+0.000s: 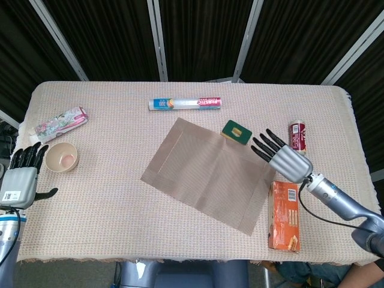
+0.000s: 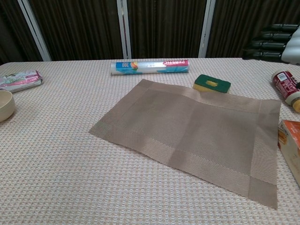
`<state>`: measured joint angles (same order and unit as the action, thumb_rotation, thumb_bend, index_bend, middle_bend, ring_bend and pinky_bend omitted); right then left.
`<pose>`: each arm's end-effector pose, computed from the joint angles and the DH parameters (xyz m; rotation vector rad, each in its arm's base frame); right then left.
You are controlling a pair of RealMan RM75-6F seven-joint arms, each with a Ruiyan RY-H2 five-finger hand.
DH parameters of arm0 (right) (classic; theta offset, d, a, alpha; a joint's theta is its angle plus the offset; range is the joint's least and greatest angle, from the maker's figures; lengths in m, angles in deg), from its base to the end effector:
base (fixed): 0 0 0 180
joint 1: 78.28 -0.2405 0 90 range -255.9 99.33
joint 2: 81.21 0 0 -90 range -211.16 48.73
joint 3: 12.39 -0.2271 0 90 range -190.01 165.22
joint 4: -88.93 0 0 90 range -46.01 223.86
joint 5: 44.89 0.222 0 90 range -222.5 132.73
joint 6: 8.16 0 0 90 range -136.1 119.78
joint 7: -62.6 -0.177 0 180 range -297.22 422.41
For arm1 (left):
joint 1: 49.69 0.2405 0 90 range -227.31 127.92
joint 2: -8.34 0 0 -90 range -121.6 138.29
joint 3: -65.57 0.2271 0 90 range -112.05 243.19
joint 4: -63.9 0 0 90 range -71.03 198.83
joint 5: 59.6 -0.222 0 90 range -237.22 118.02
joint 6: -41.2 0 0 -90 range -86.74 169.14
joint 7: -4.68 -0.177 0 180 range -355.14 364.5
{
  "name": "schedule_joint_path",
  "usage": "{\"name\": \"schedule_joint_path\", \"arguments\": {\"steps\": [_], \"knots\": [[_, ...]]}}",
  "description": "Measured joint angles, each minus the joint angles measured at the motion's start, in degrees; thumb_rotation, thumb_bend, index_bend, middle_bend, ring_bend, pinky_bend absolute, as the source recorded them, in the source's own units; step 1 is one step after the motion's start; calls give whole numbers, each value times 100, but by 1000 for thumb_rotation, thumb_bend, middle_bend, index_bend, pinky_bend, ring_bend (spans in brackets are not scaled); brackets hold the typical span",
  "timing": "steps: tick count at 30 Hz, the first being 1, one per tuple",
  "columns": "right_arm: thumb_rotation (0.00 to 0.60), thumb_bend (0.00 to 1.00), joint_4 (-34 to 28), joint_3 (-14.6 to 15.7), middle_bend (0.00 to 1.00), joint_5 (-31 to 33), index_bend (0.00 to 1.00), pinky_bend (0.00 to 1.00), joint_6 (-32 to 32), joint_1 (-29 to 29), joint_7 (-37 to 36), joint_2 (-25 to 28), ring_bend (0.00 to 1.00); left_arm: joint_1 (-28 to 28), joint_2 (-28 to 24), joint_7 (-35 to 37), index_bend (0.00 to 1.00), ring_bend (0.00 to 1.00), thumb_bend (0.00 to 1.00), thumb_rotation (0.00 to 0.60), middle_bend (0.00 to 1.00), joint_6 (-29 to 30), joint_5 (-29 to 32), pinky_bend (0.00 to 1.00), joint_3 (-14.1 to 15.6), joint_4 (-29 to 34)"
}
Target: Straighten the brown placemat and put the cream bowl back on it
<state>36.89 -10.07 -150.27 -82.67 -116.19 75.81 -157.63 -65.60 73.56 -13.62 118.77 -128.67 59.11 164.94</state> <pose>-0.2245 -0.3708 0.0846 2.0312 0.2100 0.6322 -0.2552 0.2708 0.1157 -1.3944 -0.8936 -0.7608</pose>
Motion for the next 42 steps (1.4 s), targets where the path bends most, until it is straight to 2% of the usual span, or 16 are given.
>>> {"name": "schedule_joint_path", "arguments": {"steps": [4, 10, 16, 20, 25, 32, 42], "knots": [[600, 0, -1077, -190, 0, 520, 0, 0, -263, 466, -191, 302, 0, -55, 64, 122, 33, 0, 60, 600, 0, -52, -330, 0, 55, -110], [600, 0, -2723, -425, 0, 1511, 0, 0, -534, 1148, -523, 813, 0, -386, 373, 244, 147, 0, 68, 600, 0, -380, -781, 0, 82, -434], [600, 0, -3903, -536, 0, 2299, 0, 0, -771, 1752, -527, 1045, 0, -918, 931, 503, 213, 0, 89, 600, 0, -850, -1242, 0, 41, -1075], [600, 0, -4462, -527, 0, 2483, 0, 0, -942, 2058, -373, 1081, 0, -1285, 1352, 630, 244, 0, 120, 600, 0, -1216, -1448, 0, 20, -1520], [600, 0, -4793, -469, 0, 2508, 0, 0, -1296, 2389, -181, 951, 0, -1671, 1826, 708, 267, 0, 160, 600, 0, -1639, -1496, 0, -32, -1868], [600, 0, -4718, -357, 0, 2346, 0, 0, -1516, 2619, 270, 628, 0, -2046, 2402, 575, 309, 0, 198, 600, 0, -1995, -1438, 0, -105, -2515], [600, 0, -4630, -429, 0, 2281, 0, 0, -1405, 2671, 325, 559, 0, -2249, 3281, 1159, 327, 0, 230, 600, 0, -2215, -1419, 0, -5, -4110]]}}
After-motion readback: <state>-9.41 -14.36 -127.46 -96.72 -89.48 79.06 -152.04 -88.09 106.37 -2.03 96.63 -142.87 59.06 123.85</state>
